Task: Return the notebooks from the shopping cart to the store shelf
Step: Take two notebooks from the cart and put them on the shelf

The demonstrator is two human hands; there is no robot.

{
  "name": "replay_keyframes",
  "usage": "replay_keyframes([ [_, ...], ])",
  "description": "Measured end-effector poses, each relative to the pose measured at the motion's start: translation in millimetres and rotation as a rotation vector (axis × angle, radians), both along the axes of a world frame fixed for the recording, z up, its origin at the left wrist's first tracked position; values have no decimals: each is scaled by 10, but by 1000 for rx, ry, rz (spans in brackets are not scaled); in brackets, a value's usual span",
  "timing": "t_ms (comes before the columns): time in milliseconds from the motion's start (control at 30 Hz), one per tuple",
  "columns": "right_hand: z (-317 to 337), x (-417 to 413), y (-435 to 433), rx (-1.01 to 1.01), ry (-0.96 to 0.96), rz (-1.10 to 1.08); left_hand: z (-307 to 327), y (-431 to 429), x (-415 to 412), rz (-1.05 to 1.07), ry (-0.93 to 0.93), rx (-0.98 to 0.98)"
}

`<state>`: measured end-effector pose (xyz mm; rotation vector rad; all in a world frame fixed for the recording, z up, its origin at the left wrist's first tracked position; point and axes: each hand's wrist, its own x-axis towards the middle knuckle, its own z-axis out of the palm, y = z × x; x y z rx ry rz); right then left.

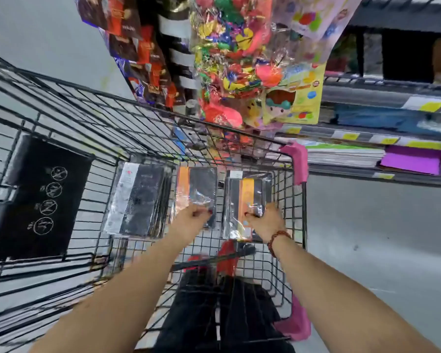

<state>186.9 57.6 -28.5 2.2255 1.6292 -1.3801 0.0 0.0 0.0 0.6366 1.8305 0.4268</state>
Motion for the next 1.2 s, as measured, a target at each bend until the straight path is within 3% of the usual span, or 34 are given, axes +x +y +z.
replay_keyframes([
  [200,-391,-63,-58,-63,-125,-98,-396,16,21,147,-108,-66],
  [400,-534,-130,-120,42,-228,-133,-591,38,12,151,-175,-94],
  [533,-436,-151,-196,215,-188,-160,-589,52,12,153,-208,-103],
  [600,-332,-191,-243,269,-87,-212,-543,54,5,141,-226,-98],
  [767,-189,-311,-297,206,413,-521,-434,57,-18,153,-291,-74],
  [867,-113,-445,-370,118,543,-472,-411,86,42,263,-346,-78],
  [1000,-127,-582,-457,102,585,-315,-449,92,117,472,-257,-50],
  [1100,-249,-544,-447,132,511,-360,-549,61,61,547,-163,-47],
  [1200,-450,-375,-407,288,202,-441,-652,23,-74,583,-90,-71],
])
